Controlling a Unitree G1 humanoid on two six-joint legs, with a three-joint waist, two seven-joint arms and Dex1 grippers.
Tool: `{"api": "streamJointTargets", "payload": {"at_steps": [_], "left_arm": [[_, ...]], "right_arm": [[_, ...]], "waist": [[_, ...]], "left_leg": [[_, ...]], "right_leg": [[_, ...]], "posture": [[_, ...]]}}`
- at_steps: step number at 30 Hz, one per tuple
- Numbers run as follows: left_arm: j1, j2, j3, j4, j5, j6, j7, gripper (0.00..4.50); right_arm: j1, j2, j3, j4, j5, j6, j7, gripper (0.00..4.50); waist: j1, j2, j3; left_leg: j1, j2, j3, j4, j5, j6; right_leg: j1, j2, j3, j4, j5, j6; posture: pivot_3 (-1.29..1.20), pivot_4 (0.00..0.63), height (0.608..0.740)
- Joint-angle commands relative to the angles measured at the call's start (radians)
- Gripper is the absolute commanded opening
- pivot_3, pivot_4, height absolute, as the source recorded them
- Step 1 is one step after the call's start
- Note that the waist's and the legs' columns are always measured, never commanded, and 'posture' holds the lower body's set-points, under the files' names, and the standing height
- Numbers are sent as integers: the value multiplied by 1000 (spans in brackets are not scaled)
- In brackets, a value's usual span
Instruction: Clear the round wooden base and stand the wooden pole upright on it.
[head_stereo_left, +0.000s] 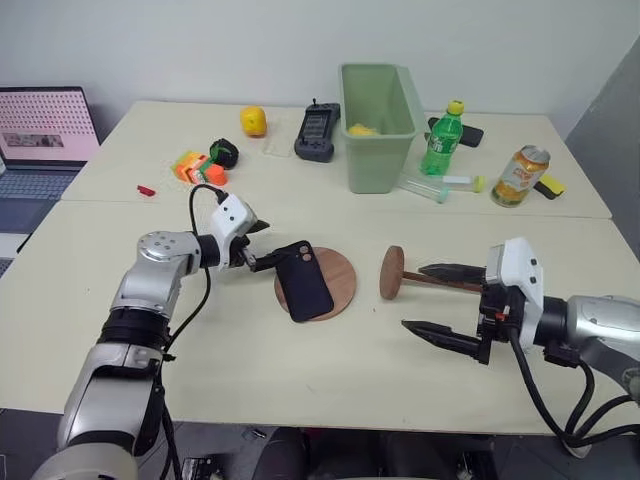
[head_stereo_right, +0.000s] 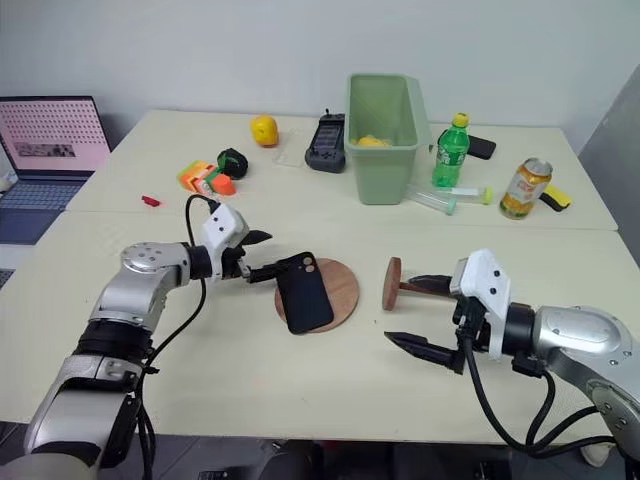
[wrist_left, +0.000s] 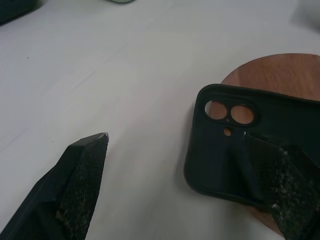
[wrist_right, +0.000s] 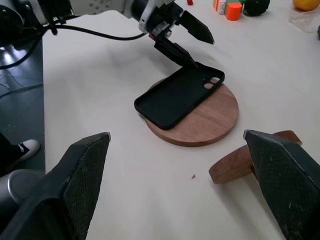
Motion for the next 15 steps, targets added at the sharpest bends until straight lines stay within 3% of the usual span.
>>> {"api": "streamJointTargets", "payload": {"at_steps": [1,15], "left_arm": [[-77,-16,-15,90,32,-57,-23,4484],[-185,-64,-41,286,96,-162,-82,1821]], "right_arm": [[-30,8,12,-40,32,7,-14,4500],[-75,23,60,-55,13,22,-82,4500]], "waist": [[0,0,0],[-1,0,0]], "left_leg": [[-1,0,0,0,0,0],[-5,-1,1,2,0,0]], "right_leg": [[-1,0,0,1,0,0],[-6,0,-2,2,0,0]], "posture": [[0,150,740],[0,150,740]]}}
